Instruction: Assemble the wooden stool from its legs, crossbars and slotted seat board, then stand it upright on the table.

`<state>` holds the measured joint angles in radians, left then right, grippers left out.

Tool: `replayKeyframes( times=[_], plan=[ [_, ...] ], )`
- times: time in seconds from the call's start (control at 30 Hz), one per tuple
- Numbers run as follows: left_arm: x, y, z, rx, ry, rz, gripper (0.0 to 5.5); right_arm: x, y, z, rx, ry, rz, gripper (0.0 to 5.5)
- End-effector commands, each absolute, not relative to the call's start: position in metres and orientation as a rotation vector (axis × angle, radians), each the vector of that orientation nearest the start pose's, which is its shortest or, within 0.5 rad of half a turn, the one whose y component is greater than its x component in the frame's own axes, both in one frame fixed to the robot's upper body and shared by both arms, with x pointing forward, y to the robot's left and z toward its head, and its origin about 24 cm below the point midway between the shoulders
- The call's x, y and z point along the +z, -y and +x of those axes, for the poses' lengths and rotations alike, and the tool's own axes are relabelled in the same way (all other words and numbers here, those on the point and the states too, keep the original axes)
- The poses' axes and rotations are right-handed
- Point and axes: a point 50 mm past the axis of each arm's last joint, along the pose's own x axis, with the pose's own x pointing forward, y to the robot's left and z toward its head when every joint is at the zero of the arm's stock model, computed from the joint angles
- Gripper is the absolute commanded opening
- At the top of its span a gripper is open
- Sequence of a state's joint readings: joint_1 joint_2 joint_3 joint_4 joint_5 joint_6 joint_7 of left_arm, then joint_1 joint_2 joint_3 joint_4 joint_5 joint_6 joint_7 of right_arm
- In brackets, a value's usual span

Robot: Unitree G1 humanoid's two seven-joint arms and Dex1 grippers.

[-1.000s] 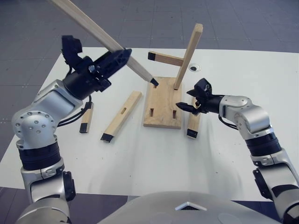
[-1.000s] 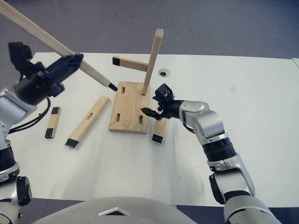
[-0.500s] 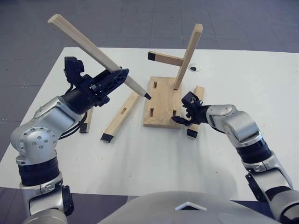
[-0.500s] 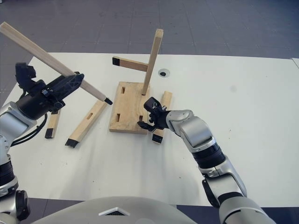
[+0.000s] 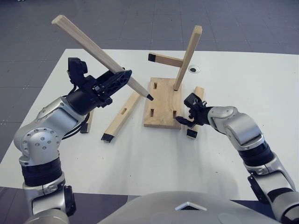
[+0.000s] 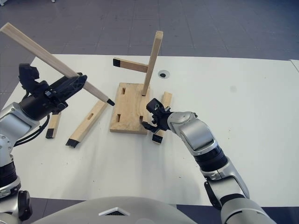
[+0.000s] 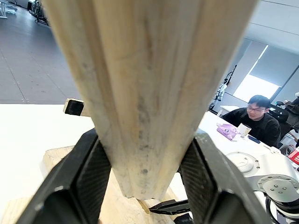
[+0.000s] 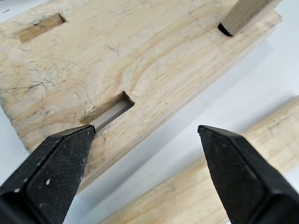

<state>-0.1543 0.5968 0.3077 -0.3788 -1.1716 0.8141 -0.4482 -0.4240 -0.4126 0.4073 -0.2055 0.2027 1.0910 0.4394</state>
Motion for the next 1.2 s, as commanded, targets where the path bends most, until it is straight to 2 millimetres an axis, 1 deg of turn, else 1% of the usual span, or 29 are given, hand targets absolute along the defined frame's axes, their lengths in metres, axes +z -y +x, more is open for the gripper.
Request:
replayKeyframes(
  times=[0.03,0.17,0.23,0.3,0.4,0.47,0.53,0.63,0.7,0.73,0.8,0.83,0.87,0.9,0.93,1.0,1.03,1.1,1.13,1.2],
  plan=[
    [0.169,-0.202,0.241,-0.8,-0.099,-0.42,2.07,0.056,0.12,0.271,0.666,-0.782,-0.394,4.06],
    [0.17,-0.201,0.245,-0.812,-0.1,-0.401,2.07,0.052,0.123,0.27,0.681,-0.795,-0.426,4.06],
    [0.17,-0.2,0.246,-0.821,-0.105,-0.385,2.07,0.047,0.127,0.265,0.716,-0.821,-0.464,4.06],
    [0.17,-0.2,0.246,-0.825,-0.11,-0.37,2.07,0.038,0.136,0.258,0.753,-0.856,-0.53,4.06],
    [0.17,-0.202,0.247,-0.819,-0.112,-0.355,2.07,0.02,0.155,0.247,0.826,-0.927,-0.66,4.06],
    [0.167,-0.201,0.247,-0.827,-0.121,-0.348,2.07,0.009,0.171,0.232,0.909,-0.98,-0.739,4.06],
    [0.165,-0.199,0.246,-0.844,-0.135,-0.339,2.07,0.006,0.187,0.216,1.011,-1.024,-0.792,4.06],
    [0.157,-0.192,0.247,-0.881,-0.166,-0.328,2.07,0.004,0.217,0.193,1.165,-1.1,-0.878,4.06],
    [0.154,-0.186,0.249,-0.906,-0.178,-0.327,2.07,0.003,0.232,0.182,1.284,-1.097,-0.923,4.06],
    [0.152,-0.183,0.25,-0.917,-0.183,-0.33,2.07,0.004,0.236,0.177,1.336,-1.089,-0.933,4.06],
    [0.15,-0.179,0.25,-0.936,-0.193,-0.332,2.07,0.011,0.24,0.168,1.449,-1.031,-0.949,4.06],
    [0.15,-0.178,0.249,-0.939,-0.195,-0.333,2.07,0.016,0.24,0.168,1.488,-0.991,-0.963,4.06],
    [0.15,-0.178,0.249,-0.941,-0.199,-0.333,2.07,0.023,0.238,0.173,1.49,-0.923,-0.965,4.06],
    [0.149,-0.178,0.249,-0.942,-0.202,-0.332,2.07,0.033,0.232,0.184,1.45,-0.844,-0.94,4.06],
    [0.149,-0.176,0.251,-0.944,-0.2,-0.332,2.07,0.048,0.223,0.198,1.395,-0.735,-0.9,4.06],
    [0.15,-0.175,0.254,-0.94,-0.188,-0.335,2.07,0.077,0.209,0.217,1.327,-0.578,-0.826,4.06],
    [0.151,-0.175,0.256,-0.936,-0.18,-0.339,2.07,0.093,0.203,0.227,1.282,-0.516,-0.775,4.06],
    [0.151,-0.176,0.259,-0.932,-0.171,-0.342,2.07,0.118,0.198,0.24,1.218,-0.446,-0.72,4.06],
    [0.152,-0.176,0.26,-0.929,-0.168,-0.341,2.07,0.126,0.198,0.245,1.193,-0.43,-0.71,4.06],
    [0.15,-0.174,0.263,-0.926,-0.159,-0.335,2.07,0.126,0.202,0.256,1.138,-0.431,-0.741,4.06]
  ],
)
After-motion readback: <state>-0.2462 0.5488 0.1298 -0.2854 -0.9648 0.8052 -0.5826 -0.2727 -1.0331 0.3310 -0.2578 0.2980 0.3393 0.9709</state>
